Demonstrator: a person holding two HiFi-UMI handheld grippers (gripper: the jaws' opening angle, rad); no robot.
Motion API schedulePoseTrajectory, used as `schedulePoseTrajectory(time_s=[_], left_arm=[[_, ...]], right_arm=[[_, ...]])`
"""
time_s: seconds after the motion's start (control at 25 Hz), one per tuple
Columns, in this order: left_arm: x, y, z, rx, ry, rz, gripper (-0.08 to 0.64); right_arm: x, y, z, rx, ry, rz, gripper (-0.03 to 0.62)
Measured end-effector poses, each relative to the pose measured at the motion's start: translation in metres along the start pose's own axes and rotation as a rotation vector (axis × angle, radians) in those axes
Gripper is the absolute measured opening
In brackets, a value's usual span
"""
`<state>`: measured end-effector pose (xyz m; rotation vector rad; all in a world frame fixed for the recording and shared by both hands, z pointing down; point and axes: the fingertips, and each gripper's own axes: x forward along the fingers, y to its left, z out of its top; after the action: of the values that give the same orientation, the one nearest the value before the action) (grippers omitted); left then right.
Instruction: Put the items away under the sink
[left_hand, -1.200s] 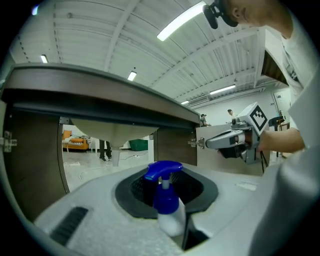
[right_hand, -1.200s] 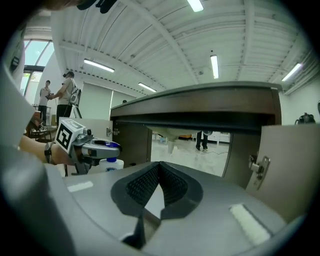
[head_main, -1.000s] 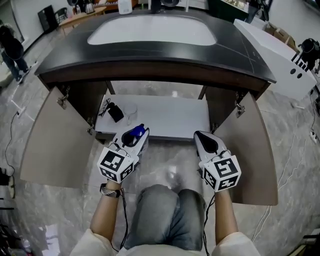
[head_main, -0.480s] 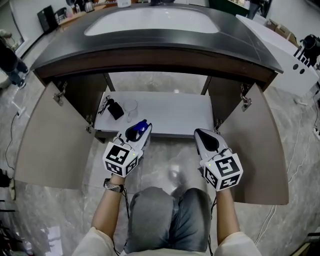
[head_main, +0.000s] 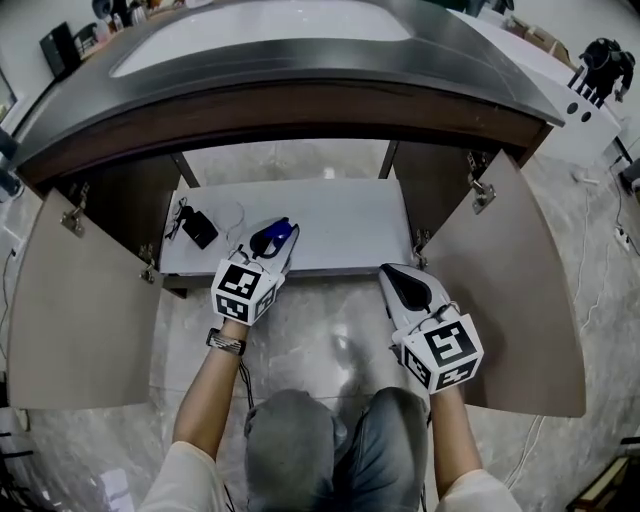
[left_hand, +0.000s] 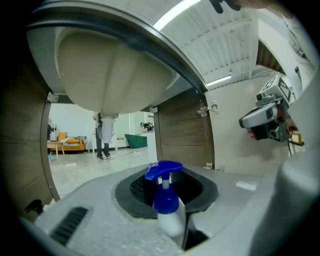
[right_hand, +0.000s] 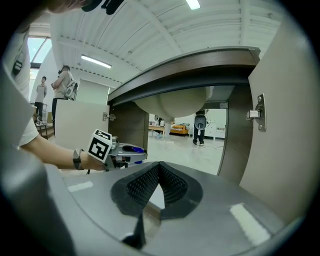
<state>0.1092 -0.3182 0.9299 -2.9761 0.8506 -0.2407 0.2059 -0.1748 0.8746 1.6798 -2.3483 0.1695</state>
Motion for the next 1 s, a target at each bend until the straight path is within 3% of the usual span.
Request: schedulePoseTrajectory(time_s=[0.48, 1.0], left_arm=[[0.083, 0.026, -0.043, -0.026, 0.033, -0.060, 0.081], [0.118, 0.062, -0.056, -0.085, -0.024, -0.027, 0.083]], right_arm=[[0.000, -0.012, -0.020, 0.016, 0.035, -0.021, 0.006], [0.003, -0.018, -0.028, 0.044, 0.041, -0.040, 0.006]])
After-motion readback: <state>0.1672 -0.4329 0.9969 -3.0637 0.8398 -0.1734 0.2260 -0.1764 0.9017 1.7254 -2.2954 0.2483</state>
